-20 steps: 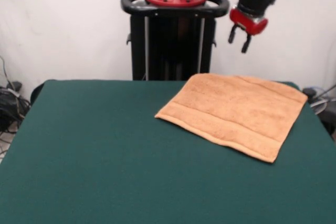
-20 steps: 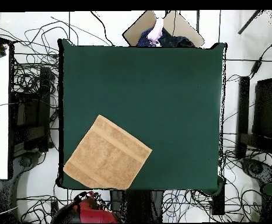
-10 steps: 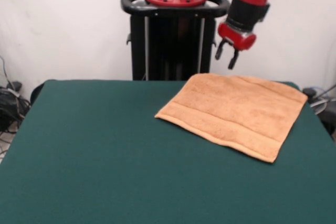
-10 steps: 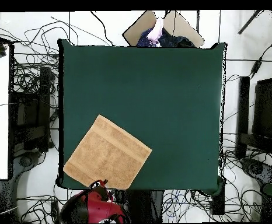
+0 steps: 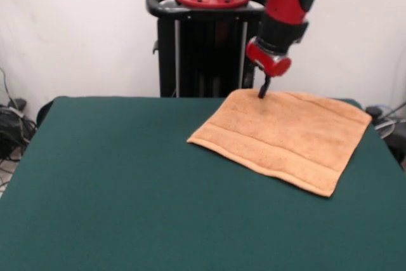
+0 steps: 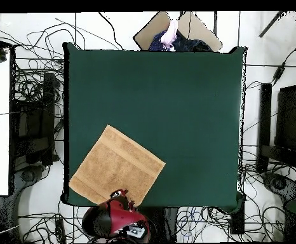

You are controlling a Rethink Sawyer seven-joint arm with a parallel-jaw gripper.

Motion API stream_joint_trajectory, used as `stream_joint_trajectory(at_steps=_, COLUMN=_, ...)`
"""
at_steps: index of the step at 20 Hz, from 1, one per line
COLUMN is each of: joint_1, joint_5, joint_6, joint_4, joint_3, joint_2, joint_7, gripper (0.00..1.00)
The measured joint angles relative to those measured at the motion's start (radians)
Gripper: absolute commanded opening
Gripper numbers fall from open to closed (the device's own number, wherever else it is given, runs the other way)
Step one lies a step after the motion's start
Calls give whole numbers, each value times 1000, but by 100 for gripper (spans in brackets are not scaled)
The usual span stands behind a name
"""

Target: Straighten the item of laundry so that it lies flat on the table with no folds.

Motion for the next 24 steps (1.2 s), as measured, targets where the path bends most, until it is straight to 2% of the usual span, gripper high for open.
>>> stream_joint_trajectory(at_steps=6, joint_1=-111, joint_5=-73, joint_6=0, joint_4=-38, joint_3=0, joint_2=23, joint_7=0, gripper=100)
stream_joint_trajectory(at_steps=11, joint_1=-162, joint_5=-109, joint_6=0, joint_4=-60, joint_3=0, joint_2=18, joint_7=0, gripper=100)
stream_joint_trajectory(at_steps=24, joint_1=-169, joint_5=-155, joint_6=0, joint_4=-113, joint_3=0, joint_2=4, joint_7=0, gripper=100)
